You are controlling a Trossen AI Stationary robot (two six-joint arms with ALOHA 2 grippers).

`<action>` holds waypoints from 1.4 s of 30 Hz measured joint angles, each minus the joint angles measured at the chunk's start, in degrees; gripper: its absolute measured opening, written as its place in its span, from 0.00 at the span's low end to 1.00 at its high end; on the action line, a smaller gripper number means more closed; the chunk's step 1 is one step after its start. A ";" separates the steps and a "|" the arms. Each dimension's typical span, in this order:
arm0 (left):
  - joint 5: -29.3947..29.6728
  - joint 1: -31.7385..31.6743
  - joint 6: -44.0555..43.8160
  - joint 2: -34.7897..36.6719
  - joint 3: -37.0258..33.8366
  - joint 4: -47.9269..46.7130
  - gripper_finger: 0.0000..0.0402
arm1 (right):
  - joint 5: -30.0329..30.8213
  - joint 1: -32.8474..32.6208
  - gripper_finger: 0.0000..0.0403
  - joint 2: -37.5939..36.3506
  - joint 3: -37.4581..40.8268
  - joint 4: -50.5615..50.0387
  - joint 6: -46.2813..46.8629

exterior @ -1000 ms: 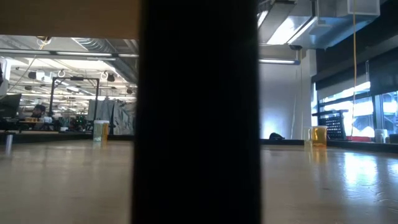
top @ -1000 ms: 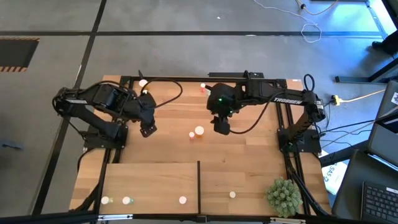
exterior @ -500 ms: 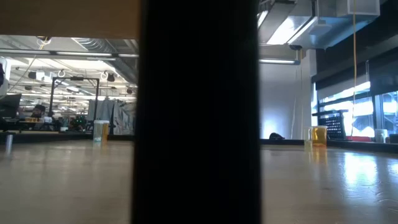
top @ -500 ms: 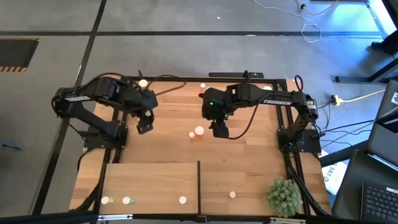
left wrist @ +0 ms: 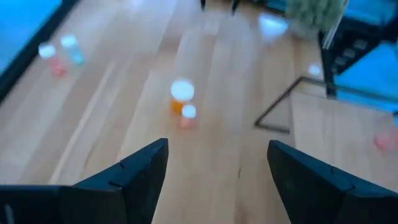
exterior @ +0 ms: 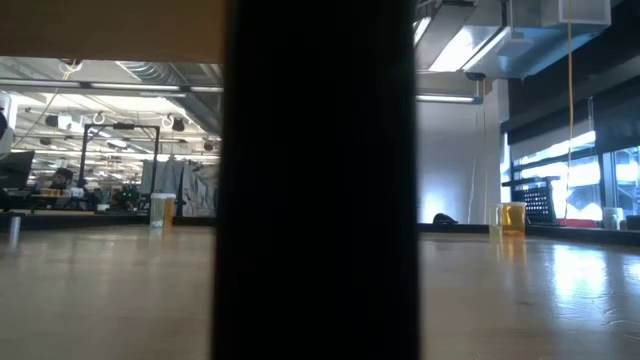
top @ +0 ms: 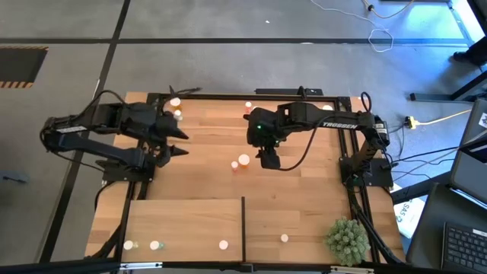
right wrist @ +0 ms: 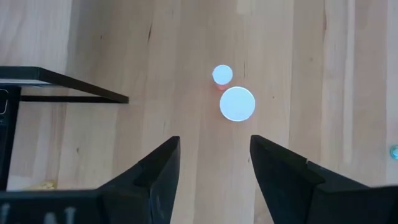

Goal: Pick and place medicine bottles onto shelf by color
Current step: Put the middle orange pill bottle on the shelf

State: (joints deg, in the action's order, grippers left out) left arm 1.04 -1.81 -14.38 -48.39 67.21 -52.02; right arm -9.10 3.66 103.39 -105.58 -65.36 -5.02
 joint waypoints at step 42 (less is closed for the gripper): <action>-0.04 -2.20 2.97 3.31 -10.07 0.36 0.66 | 0.46 0.09 0.49 -0.07 -0.02 4.93 3.31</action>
State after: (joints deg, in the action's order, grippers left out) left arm 1.00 -4.01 -11.41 -45.08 57.14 -51.66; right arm -8.64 3.75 103.33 -105.60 -60.43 -1.71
